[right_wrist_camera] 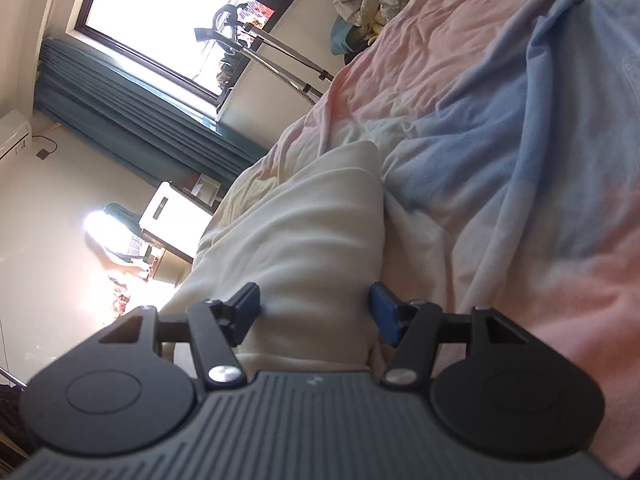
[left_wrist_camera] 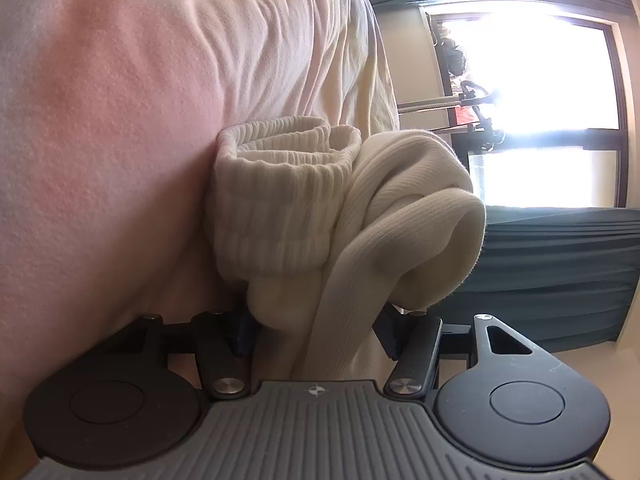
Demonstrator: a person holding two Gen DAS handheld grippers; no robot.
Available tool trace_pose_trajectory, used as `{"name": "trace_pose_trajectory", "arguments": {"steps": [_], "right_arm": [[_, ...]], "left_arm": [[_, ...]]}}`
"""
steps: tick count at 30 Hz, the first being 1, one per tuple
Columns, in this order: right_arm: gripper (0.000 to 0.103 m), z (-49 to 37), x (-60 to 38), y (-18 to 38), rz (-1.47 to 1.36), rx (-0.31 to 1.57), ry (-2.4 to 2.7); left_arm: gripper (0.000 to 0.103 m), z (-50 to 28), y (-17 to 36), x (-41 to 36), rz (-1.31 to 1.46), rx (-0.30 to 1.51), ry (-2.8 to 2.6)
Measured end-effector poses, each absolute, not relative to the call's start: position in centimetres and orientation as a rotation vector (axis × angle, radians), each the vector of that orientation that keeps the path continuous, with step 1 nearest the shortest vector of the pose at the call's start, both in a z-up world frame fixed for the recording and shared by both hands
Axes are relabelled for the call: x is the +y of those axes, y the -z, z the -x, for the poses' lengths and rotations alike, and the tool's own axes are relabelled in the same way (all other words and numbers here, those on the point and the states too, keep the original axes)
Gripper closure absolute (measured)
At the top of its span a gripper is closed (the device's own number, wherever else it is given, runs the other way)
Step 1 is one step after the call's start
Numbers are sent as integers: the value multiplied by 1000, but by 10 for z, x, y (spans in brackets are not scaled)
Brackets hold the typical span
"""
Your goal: Fold clothes
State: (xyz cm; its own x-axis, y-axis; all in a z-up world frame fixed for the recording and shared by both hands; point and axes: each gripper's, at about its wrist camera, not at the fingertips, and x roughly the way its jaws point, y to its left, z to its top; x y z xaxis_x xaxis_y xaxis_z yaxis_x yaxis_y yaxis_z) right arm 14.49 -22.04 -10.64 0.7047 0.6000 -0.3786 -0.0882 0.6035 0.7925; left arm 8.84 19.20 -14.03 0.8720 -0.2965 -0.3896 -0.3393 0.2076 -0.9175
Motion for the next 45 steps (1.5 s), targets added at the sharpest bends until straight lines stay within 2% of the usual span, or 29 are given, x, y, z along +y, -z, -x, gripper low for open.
{"name": "trace_pose_trajectory", "arguments": {"steps": [3, 6, 11, 14, 15, 19, 20, 22, 32, 39, 45], "right_arm": [[29, -161, -218, 114, -849, 727, -458], [21, -171, -216, 124, -883, 738, -478], [18, -188, -208, 137, -951, 766, -533], [20, -183, -206, 123, -918, 734, -527], [24, -180, -206, 117, -902, 718, -526], [54, -168, -205, 93, -837, 655, -517], [56, -165, -204, 87, -821, 639, -515], [62, -159, -204, 75, -788, 608, -511], [66, -122, -217, 8, -650, 428, -481], [66, -74, -286, -42, -667, 259, -403], [66, -41, -371, -66, -680, 98, -290]], "left_arm": [[33, -88, 142, 191, 1383, 554, -29], [32, -87, 144, 191, 1392, 549, -21], [13, -99, 143, 188, 1376, 538, -2], [12, -106, 140, 187, 1342, 544, 0], [14, -107, 140, 187, 1337, 543, -4], [50, -106, 131, 184, 1274, 547, -39], [55, -106, 128, 184, 1258, 544, -42], [58, -103, 119, 184, 1255, 530, -41], [61, -80, 52, 146, 1221, 486, 52], [60, -86, 4, 69, 1166, 459, 204], [60, -106, -7, -24, 1161, 443, 389]]}}
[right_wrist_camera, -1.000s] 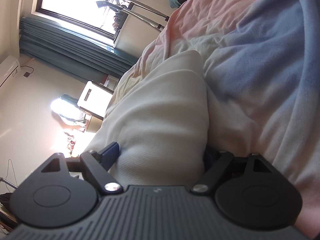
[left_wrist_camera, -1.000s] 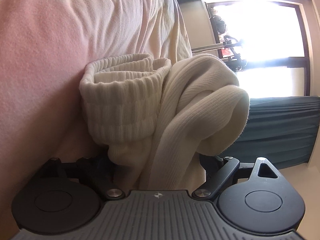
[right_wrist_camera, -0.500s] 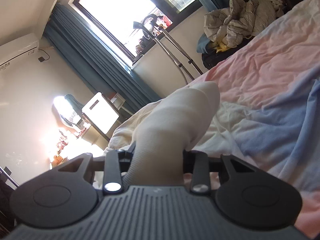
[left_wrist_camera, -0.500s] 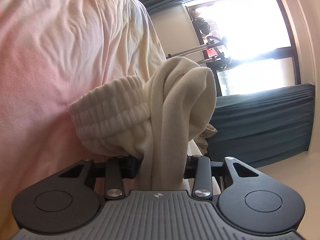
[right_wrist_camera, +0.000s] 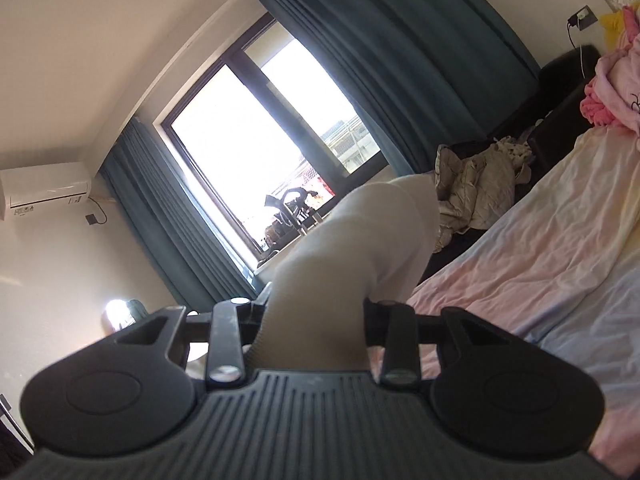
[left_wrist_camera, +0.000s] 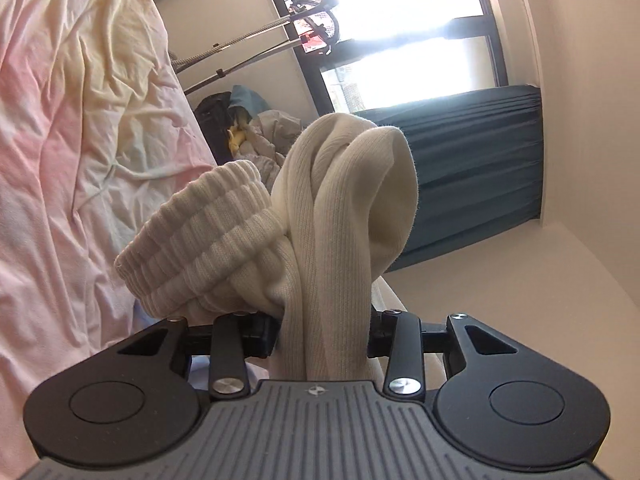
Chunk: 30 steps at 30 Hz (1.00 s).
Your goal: Fold clothes
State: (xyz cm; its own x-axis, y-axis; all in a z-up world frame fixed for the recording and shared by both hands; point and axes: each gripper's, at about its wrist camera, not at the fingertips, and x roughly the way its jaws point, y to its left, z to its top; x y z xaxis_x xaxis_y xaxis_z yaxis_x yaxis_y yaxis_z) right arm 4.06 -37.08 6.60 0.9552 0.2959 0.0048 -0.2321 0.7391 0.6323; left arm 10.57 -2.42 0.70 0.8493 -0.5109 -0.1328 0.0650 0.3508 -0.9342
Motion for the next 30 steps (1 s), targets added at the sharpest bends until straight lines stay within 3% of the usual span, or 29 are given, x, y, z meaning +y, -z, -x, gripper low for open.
{"name": "trace_pose_trajectory", "arguments": {"steps": [7, 15, 23, 30], "right_arm": [[66, -22, -477, -57, -674, -68, -120], [65, -40, -564, 28, -779, -126, 96], [64, -59, -602, 115, -1084, 1, 244], [58, -71, -628, 185, -1420, 153, 356]], "left_arm": [[60, -163, 6, -143, 1099, 526, 574], [60, -248, 64, -251, 950, 660, 674], [60, -297, 142, -299, 793, 792, 678], [56, -300, 145, -297, 721, 806, 708]]}}
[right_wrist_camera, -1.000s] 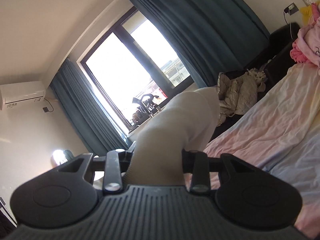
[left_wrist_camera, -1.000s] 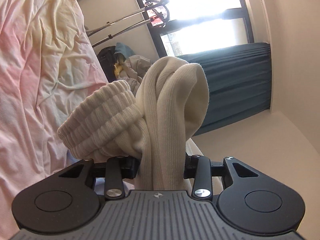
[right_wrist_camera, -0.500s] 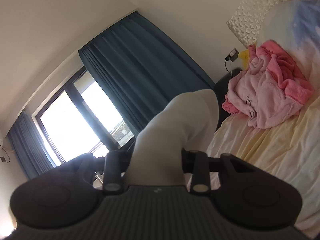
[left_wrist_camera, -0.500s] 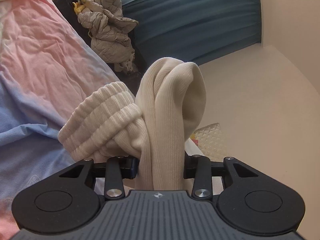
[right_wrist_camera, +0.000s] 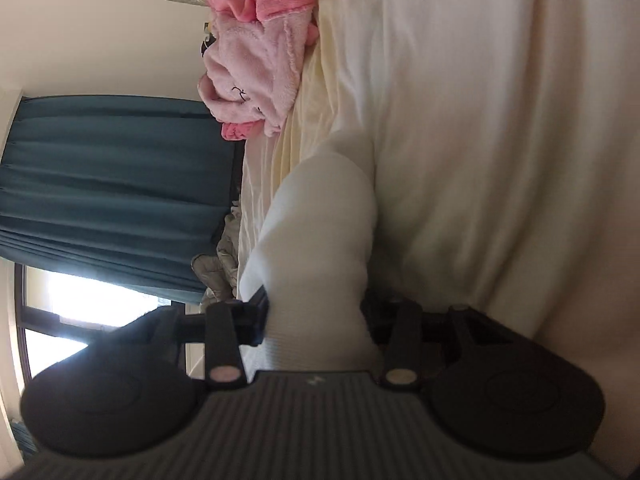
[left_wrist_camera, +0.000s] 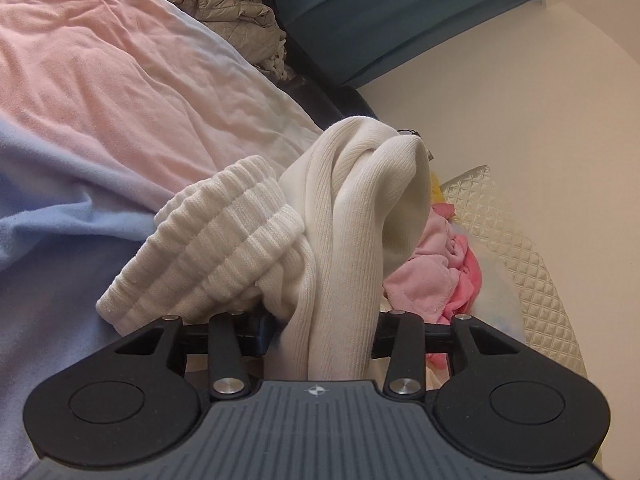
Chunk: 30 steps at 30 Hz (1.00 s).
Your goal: Fold clothes
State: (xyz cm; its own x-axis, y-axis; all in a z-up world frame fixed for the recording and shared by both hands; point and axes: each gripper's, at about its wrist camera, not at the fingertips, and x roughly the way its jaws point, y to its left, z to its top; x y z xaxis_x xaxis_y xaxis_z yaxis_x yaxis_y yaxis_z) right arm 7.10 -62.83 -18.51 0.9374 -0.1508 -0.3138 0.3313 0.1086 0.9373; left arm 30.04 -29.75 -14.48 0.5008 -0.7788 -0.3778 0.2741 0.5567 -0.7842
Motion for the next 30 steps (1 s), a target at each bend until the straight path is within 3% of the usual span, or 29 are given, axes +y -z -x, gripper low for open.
{"name": "trace_pose_trajectory", "arguments": {"steps": [3, 5, 10, 19, 22, 30], "right_arm": [[54, -73, -627, 181, -1394, 195, 402], [49, -71, -622, 167, -1348, 218, 444], [38, -53, -607, 135, -1146, 217, 577], [35, -43, -536, 75, -695, 239, 487], [35, -42, -502, 52, -632, 244, 343], [34, -36, -398, -8, -461, 249, 83]], "left_arm": [[45, -299, 138, -293, 662, 864, 702], [25, -295, 126, -291, 575, 869, 712], [9, -265, 93, -279, 398, 805, 692], [7, -180, 6, -195, 157, 611, 592], [1, -149, -23, -152, 125, 506, 484], [0, -81, -77, -57, -43, 361, 294]]}}
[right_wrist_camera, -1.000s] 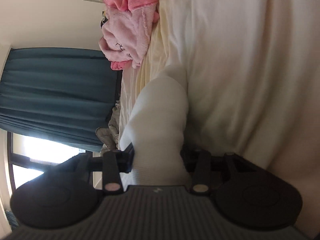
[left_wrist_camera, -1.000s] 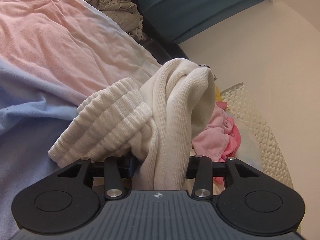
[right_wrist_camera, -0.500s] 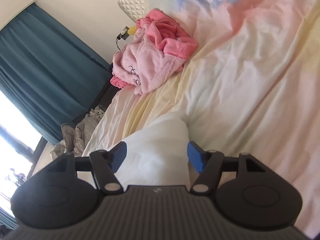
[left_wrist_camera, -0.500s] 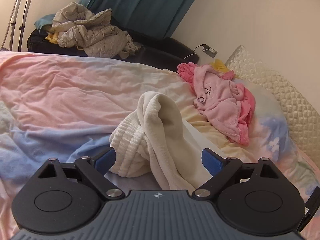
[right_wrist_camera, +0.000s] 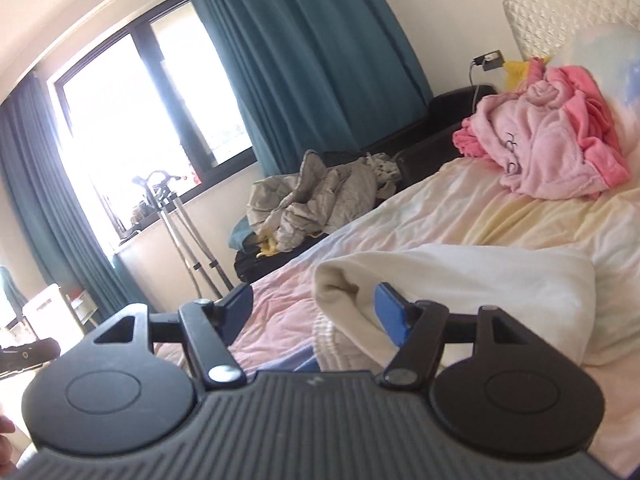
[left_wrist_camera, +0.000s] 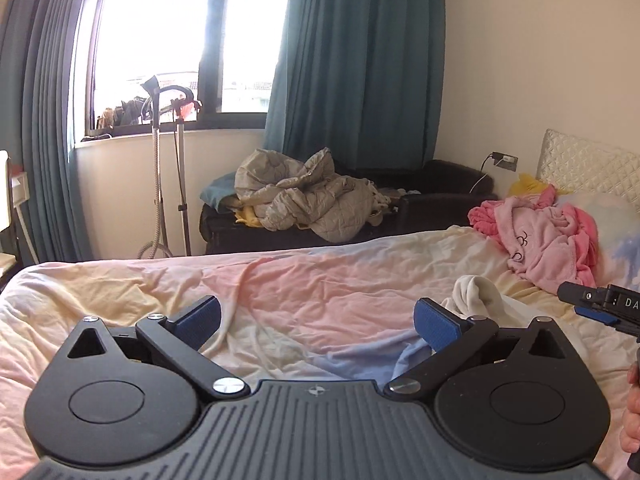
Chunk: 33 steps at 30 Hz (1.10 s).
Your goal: Fold clothes
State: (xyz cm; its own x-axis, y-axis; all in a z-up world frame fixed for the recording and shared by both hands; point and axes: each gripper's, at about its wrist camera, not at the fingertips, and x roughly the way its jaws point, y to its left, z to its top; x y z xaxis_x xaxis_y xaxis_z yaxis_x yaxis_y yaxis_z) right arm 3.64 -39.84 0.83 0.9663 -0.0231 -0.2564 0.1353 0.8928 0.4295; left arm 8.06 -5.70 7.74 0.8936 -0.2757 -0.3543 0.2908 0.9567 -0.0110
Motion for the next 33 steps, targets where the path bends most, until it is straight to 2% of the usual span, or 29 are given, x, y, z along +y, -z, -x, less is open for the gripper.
{"name": "trace_pose_trajectory", "arguments": {"steps": [5, 16, 29, 33], "right_arm": [[32, -33, -334, -44, -354, 249, -71], [32, -16, -237, -46, -217, 242, -193], [32, -36, -230, 0, -150, 271, -190], [26, -43, -230, 12, -133, 289, -178]], "left_arm": [[0, -48, -86, -20, -48, 360, 192], [0, 4, -81, 30, -49, 330, 61], [0, -18, -32, 38, -70, 354, -23], [0, -17, -28, 29, -105, 350, -8]]}}
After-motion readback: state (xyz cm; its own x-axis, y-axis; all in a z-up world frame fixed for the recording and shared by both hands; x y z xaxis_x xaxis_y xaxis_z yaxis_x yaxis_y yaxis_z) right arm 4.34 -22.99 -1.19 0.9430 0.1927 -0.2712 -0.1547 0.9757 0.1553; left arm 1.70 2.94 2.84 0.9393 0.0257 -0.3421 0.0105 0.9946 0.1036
